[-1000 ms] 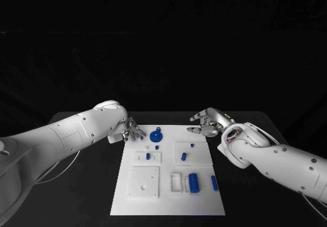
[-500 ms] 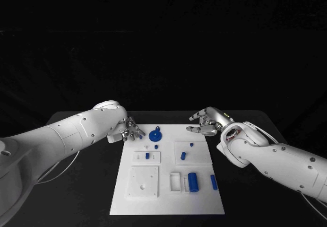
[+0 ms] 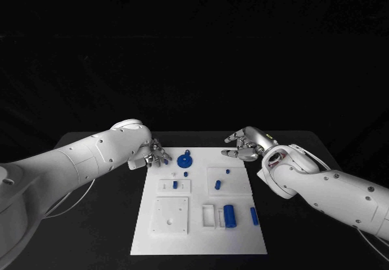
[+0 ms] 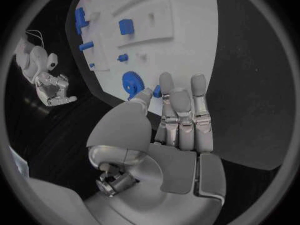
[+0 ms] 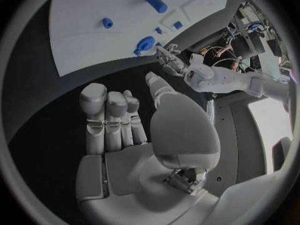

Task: Assemble the parts on the task board

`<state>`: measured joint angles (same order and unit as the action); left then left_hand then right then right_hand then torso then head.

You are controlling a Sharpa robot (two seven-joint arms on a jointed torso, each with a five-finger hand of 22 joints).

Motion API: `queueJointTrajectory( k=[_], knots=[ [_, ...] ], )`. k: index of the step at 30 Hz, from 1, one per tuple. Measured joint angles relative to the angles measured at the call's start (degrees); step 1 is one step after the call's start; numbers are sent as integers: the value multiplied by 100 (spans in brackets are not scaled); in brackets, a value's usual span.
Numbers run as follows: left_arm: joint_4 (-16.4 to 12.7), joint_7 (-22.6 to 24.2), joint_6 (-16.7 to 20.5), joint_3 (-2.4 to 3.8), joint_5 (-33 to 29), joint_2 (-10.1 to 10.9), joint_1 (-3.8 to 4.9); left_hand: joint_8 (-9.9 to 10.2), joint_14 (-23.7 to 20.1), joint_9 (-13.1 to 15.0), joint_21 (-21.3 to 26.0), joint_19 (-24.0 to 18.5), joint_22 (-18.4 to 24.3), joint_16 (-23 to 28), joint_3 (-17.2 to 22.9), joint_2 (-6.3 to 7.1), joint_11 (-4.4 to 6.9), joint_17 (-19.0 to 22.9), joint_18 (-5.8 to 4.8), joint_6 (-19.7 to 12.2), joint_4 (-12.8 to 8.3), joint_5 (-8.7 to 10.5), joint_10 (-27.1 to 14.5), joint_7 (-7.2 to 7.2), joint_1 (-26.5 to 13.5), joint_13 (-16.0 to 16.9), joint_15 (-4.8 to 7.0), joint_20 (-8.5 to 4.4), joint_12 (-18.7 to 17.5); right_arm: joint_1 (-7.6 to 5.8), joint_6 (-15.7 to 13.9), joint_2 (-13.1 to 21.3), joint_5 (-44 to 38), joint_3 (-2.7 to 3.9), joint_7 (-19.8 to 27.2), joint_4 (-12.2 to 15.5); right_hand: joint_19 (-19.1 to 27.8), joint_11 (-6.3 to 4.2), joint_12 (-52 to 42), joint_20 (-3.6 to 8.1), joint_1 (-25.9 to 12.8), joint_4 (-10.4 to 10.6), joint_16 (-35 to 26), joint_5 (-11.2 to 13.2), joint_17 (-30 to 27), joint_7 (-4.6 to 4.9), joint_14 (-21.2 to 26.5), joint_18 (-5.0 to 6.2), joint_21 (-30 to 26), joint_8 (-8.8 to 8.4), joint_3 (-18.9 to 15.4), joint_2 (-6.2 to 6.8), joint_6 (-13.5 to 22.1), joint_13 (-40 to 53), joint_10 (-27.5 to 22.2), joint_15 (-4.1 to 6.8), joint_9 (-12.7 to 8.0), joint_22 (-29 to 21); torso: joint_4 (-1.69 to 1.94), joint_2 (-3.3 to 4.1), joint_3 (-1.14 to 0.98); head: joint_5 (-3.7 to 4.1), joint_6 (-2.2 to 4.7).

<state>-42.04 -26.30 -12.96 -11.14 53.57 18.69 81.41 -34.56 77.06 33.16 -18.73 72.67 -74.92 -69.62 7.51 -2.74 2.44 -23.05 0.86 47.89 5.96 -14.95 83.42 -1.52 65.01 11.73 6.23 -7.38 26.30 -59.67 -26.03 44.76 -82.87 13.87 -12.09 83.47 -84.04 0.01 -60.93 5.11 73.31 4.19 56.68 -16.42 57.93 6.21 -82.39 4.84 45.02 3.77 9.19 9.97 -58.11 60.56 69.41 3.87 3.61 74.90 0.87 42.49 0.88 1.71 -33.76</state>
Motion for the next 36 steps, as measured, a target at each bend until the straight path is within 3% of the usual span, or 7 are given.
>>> queueJointTrajectory(
  k=[10,16,22,25,29,36],
  knots=[
    [-2,28,-29,1,-7,1,-1,89,0,-5,-47,-21,0,-27,427,-172,22,-28,0,19,-459,-418,22,18,172,-56,0,-21,-92,0,0,-7,0,0,-2,-11,0,0,0,0,0,0,0,-23,-6,-1,0,-1,0,0,0,0,-1,0,0,0,0,0,-1,0,0,-3,-8],
    [-35,34,-26,0,-12,5,-4,-76,32,49,-134,-21,1,-66,720,-171,34,-71,0,47,-761,-807,34,3,171,-95,32,-21,-193,0,-1,-14,0,0,-3,-19,0,0,0,0,0,0,0,-22,-6,-8,0,-2,0,0,0,0,-8,1,0,0,0,0,0,0,0,-4,-10],
    [-90,34,1,0,-14,29,-5,-64,55,50,-199,-42,1,-67,766,-138,34,-131,0,98,-764,-895,34,-49,139,-84,54,-41,-170,0,-1,-18,0,1,-5,-26,0,0,0,0,0,0,0,-23,-5,-8,0,-2,0,0,0,0,-9,1,0,0,0,0,1,0,-1,-10,-12],
    [-133,28,39,1,-15,60,-6,-11,84,51,-243,-40,1,-111,892,-116,52,-186,0,133,-890,-919,53,-84,116,-70,84,-43,-65,1,-1,-18,0,1,-6,-28,0,0,0,0,0,0,0,-23,-5,-9,0,-2,0,0,0,0,-9,1,0,0,0,0,3,-2,-2,-17,-11],
    [-298,1,135,6,-16,168,-5,77,119,213,-266,-20,1,-111,926,-82,52,-249,0,190,-923,-1024,53,-141,82,-71,109,-63,13,1,-1,-13,0,1,-7,-32,0,0,0,0,0,0,0,-23,-5,-9,0,-2,0,0,0,0,-9,1,0,0,0,0,11,-14,-4,-27,-8],
    [-1062,-131,449,13,-22,629,58,254,278,547,-308,53,1,-57,951,-25,93,-389,0,313,-999,-1149,52,-263,26,-90,115,-71,251,1,0,14,0,1,-9,-60,0,0,0,0,0,2,0,-22,-5,-9,0,-2,0,0,-2,0,-9,0,0,0,0,0,57,-70,-11,-28,-46]
  ],
)
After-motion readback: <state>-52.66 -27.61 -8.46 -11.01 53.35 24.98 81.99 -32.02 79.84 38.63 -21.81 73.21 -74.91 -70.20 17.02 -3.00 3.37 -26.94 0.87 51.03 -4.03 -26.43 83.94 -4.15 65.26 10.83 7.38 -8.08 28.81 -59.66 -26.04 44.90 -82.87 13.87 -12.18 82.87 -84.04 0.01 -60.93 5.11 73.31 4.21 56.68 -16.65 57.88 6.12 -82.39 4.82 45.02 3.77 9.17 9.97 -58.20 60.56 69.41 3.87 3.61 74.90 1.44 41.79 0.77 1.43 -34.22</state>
